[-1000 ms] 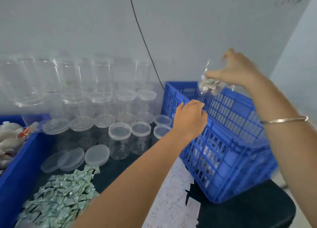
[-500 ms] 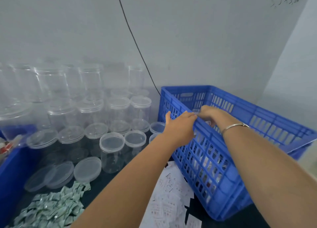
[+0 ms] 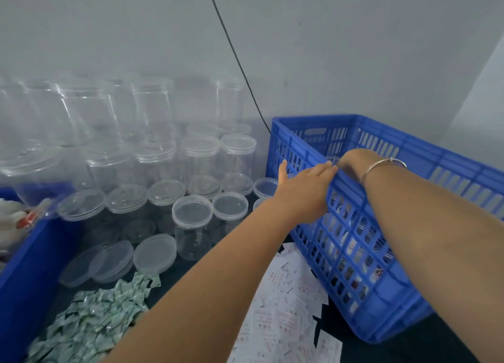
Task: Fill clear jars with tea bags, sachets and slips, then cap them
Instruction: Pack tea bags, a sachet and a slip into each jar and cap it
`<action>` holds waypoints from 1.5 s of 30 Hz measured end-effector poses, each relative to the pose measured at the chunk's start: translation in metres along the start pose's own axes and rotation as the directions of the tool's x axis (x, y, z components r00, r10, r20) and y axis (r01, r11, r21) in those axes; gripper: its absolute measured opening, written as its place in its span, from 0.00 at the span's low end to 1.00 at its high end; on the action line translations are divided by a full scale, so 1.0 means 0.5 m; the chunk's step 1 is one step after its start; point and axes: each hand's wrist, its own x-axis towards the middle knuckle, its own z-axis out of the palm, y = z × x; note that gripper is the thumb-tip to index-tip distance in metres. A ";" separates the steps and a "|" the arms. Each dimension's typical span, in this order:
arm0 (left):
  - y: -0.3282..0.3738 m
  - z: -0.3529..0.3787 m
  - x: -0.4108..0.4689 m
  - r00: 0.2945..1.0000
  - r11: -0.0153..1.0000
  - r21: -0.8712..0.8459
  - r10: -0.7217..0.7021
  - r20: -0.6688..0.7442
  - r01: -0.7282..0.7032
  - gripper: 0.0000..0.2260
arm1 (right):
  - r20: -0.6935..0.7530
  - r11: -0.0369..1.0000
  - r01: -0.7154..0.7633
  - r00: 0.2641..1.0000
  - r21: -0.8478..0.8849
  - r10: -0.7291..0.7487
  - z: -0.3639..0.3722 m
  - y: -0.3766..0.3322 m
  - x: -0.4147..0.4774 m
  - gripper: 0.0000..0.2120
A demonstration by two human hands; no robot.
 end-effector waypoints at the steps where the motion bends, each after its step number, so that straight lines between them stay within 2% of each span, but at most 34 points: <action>1: -0.001 0.001 0.001 1.000 1.000 0.001 0.002 -0.009 -0.002 0.34 | 0.009 1.000 -0.006 1.000 0.010 0.006 -0.001 -0.001 0.000 0.19; 6: 0.005 0.006 -0.003 1.000 1.000 0.019 -0.010 -0.023 0.010 0.34 | 0.029 0.999 -0.001 1.000 0.050 0.000 0.003 0.005 0.000 0.22; 9: 0.004 0.008 -0.012 1.000 1.000 0.014 -0.019 -0.024 0.020 0.35 | 0.028 0.985 -0.016 1.000 0.172 0.011 0.011 0.004 -0.006 0.21; 10: 0.003 0.009 -0.014 1.000 1.000 0.011 -0.022 -0.022 0.022 0.35 | -0.017 0.972 0.011 1.000 0.235 -0.007 0.008 0.000 0.001 0.20; 11: 0.002 0.009 -0.017 1.000 1.000 0.008 -0.023 -0.013 0.023 0.35 | -0.132 0.958 0.064 0.991 0.279 -0.027 0.001 -0.005 0.010 0.20; 13: -0.005 0.013 -0.028 0.999 0.999 -0.023 -0.033 -0.005 0.033 0.35 | -0.442 0.918 0.183 0.897 0.352 -0.010 -0.021 -0.014 0.013 0.22; 15: -0.025 0.020 -0.049 0.994 0.993 -0.093 -0.084 -0.069 0.077 0.34 | -0.656 0.863 0.341 0.755 0.372 -0.015 -0.043 -0.039 -0.014 0.21; 17: -0.059 0.024 -0.083 0.969 0.970 -0.189 -0.184 -0.166 0.151 0.32 | -0.749 0.798 0.508 0.653 0.324 -0.113 -0.050 -0.081 -0.052 0.18; 19: -0.102 0.024 -0.126 0.925 0.933 -0.261 -0.306 -0.223 0.246 0.29 | -0.772 0.754 0.605 0.597 0.254 -0.219 -0.039 -0.135 -0.085 0.18; 21: -0.148 0.010 -0.169 0.876 0.887 -0.312 -0.420 -0.238 0.341 0.27 | -0.733 0.704 0.657 0.614 0.270 -0.293 -0.022 -0.194 -0.108 0.21; 23: -0.193 -0.016 -0.208 0.825 0.834 -0.366 -0.513 -0.237 0.414 0.26 | -0.623 0.631 0.666 0.700 0.397 -0.348 -0.007 -0.248 -0.115 0.30; 26: -0.247 -0.058 -0.258 0.749 0.747 -0.468 -0.620 -0.234 0.472 0.25 | -0.438 0.559 0.585 0.811 0.588 -0.388 0.018 -0.313 -0.101 0.44; 28: -0.274 -0.071 -0.287 0.717 0.709 -0.518 -0.656 -0.235 0.478 0.24 | -0.370 0.563 0.531 0.847 0.633 -0.382 0.042 -0.345 -0.083 0.47; 30: -0.293 -0.070 -0.312 0.715 0.693 -0.540 -0.664 -0.220 0.477 0.25 | -0.376 0.525 0.516 0.855 0.677 -0.356 0.067 -0.368 -0.064 0.44; 32: -0.303 -0.061 -0.330 0.722 0.684 -0.566 -0.659 -0.210 0.460 0.25 | -0.449 0.425 0.528 0.849 0.735 -0.278 0.089 -0.383 -0.051 0.36; 34: -0.305 -0.050 -0.338 0.734 0.683 -0.581 -0.648 -0.204 0.443 0.25 | -0.543 0.381 0.564 0.822 0.733 -0.170 0.103 -0.388 -0.043 0.26; 37: -0.296 -0.033 -0.337 0.753 0.677 -0.608 -0.631 -0.189 0.415 0.25 | -0.621 0.419 0.594 0.779 0.687 -0.087 0.106 -0.378 -0.036 0.18; 42: -0.256 -0.015 -0.347 0.766 0.658 -0.652 -0.617 -0.182 0.376 0.25 | -0.670 0.529 0.624 0.730 0.575 -0.133 0.099 -0.325 -0.063 0.16; 44: -0.236 -0.011 -0.365 0.787 0.672 -0.666 -0.582 -0.203 0.325 0.24 | -0.720 0.527 0.671 0.678 0.522 -0.149 0.103 -0.302 -0.106 0.16; 45: -0.226 -0.005 -0.376 0.793 0.677 -0.674 -0.567 -0.223 0.294 0.24 | -0.749 0.489 0.709 0.644 0.508 -0.155 0.107 -0.290 -0.134 0.17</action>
